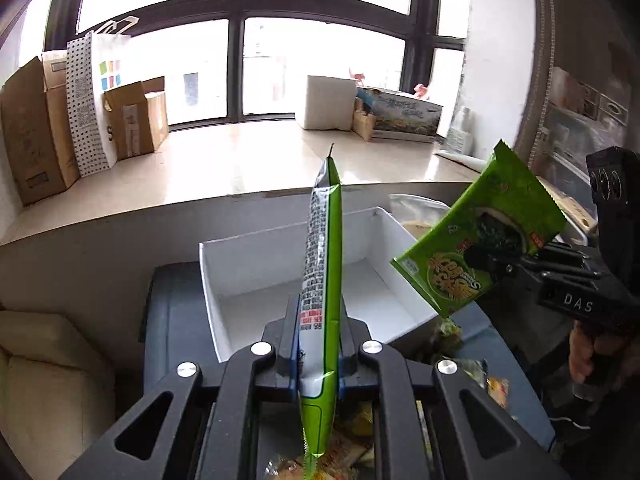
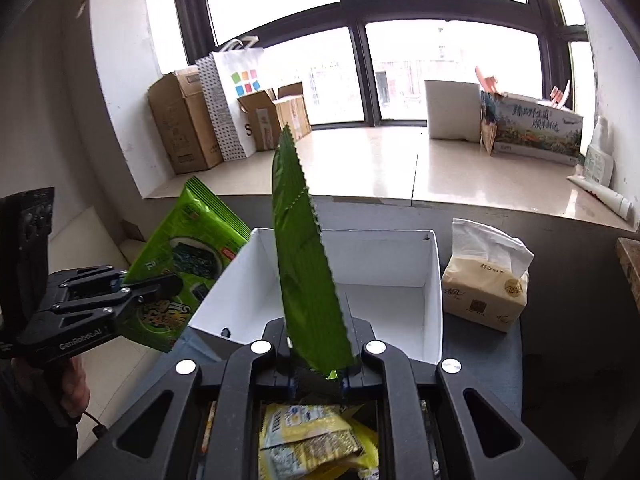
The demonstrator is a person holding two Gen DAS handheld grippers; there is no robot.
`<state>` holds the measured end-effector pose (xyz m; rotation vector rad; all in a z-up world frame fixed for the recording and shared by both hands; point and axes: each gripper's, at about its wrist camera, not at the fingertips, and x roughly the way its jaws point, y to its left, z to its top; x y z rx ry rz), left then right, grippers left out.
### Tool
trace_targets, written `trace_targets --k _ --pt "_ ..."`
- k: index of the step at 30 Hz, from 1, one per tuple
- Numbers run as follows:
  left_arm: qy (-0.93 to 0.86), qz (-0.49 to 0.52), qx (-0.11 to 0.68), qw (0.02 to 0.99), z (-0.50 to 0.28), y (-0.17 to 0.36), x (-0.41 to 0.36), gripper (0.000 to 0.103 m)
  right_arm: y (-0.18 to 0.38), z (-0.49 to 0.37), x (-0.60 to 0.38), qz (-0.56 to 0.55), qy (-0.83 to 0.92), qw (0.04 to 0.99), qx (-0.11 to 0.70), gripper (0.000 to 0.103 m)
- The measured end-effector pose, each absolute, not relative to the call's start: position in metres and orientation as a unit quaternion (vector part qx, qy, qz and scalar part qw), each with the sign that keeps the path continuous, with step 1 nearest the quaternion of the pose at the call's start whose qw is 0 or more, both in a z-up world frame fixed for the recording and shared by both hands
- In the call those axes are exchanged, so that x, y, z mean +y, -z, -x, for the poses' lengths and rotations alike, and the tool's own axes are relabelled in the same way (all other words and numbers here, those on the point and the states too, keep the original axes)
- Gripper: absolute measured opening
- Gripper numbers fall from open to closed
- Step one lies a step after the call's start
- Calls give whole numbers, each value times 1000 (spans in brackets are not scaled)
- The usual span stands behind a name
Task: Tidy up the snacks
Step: 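Carry both green packets into the white box and open both tools, then withdraw both tools from the box back toward the snack pile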
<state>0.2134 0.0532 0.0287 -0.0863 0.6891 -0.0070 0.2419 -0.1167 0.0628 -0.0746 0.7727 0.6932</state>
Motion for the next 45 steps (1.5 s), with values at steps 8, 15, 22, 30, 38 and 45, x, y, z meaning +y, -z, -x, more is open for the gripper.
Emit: trace_targets --k 8,15,22,30,38,45 --pt "-61 56 390 917 -285 27 75 14 -6 -324 -90 71 -294 835 460 15" --pt "-68 62 402 911 -291 40 79 63 6 -337 -89 73 -269 838 470 98" --pt "-60 33 388 919 -281 32 66 102 8 -333 -105 44 -259 853 450 103" --pt "-77 40 410 908 -281 34 70 103 6 -325 -120 34 -254 859 444 103" --pt "-71 41 394 915 -250 17 70 103 -26 -284 -126 38 -278 871 402 103" --pt "-73 31 347 935 -173 -15 59 103 -67 -204 -164 8 -337 885 322 103"
